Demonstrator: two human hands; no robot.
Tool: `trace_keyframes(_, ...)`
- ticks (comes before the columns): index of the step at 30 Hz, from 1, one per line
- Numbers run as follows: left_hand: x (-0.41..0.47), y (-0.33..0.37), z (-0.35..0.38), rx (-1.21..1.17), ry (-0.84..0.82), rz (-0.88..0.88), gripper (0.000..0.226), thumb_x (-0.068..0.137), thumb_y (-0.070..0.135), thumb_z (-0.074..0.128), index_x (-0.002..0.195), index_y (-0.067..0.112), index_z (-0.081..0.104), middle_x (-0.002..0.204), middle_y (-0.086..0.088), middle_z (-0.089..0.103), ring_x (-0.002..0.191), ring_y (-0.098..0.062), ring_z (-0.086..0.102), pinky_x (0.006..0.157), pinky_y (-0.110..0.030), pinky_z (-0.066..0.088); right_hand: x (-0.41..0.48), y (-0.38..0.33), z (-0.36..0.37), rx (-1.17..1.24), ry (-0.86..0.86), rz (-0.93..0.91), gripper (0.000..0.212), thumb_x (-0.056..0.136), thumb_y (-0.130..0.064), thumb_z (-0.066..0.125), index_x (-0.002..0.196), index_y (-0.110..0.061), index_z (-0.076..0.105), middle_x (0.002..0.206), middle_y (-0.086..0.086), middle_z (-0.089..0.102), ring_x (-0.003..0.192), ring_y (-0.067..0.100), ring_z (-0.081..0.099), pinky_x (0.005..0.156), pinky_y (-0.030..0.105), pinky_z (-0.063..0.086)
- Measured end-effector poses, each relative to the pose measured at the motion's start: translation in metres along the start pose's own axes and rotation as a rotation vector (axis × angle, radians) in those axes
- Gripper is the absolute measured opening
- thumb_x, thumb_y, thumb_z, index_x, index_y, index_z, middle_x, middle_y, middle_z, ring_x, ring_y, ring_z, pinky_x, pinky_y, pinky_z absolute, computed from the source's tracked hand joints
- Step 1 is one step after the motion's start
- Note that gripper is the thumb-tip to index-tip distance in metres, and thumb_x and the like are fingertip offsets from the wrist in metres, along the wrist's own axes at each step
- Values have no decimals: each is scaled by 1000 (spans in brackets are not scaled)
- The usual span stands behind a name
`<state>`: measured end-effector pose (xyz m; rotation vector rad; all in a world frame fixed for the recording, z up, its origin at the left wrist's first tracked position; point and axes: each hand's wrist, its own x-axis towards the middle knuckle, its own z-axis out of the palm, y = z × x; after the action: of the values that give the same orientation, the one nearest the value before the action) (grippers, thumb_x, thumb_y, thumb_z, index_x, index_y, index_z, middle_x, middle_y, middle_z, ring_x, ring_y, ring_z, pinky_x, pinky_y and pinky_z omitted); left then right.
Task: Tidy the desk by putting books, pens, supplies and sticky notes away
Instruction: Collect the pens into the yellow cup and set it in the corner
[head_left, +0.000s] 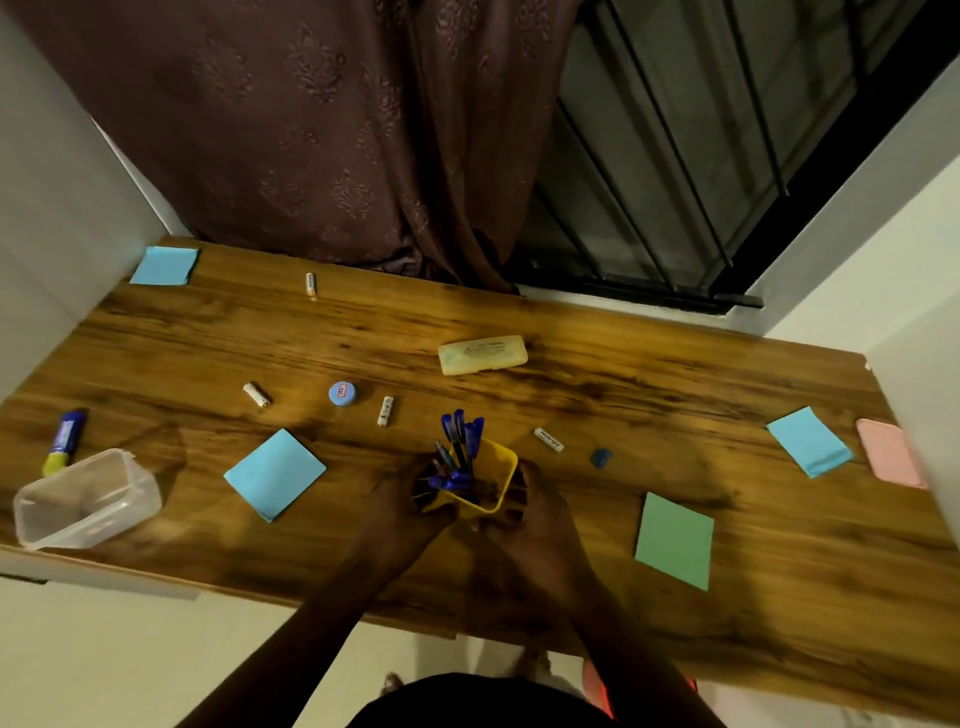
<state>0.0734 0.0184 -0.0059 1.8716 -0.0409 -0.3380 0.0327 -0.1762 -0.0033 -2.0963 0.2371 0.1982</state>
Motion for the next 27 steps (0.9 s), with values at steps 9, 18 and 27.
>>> trace_keyframes(9, 23, 31, 20, 19, -63, 94, 48, 76, 15, 88, 117, 31, 67, 110, 16, 75, 106, -3, 70, 91, -27, 57, 11, -7, -39, 137, 71, -3, 80, 76, -18, 89, 146, -25, 49, 128, -14, 68, 114, -3, 66, 96, 27, 58)
trace_keyframes(18, 81, 114, 115, 64, -93, 223, 47, 76, 12, 88, 114, 31, 69, 102, 22, 75, 98, 5, 70, 84, -12, 54, 45, 20, -164, 169, 180, -31, 68, 76, -5, 85, 137, -23, 61, 112, -14, 71, 102, -13, 64, 73, -1, 45)
trace_keyframes(27, 152, 172, 258, 39, -161, 282, 40, 79, 8, 84, 115, 19, 71, 104, 12, 77, 96, 2, 72, 79, -13, 52, 79, 83, -299, 124, 343, -54, 54, 78, -4, 79, 128, -23, 68, 105, -12, 76, 92, -9, 69, 74, 8, 49)
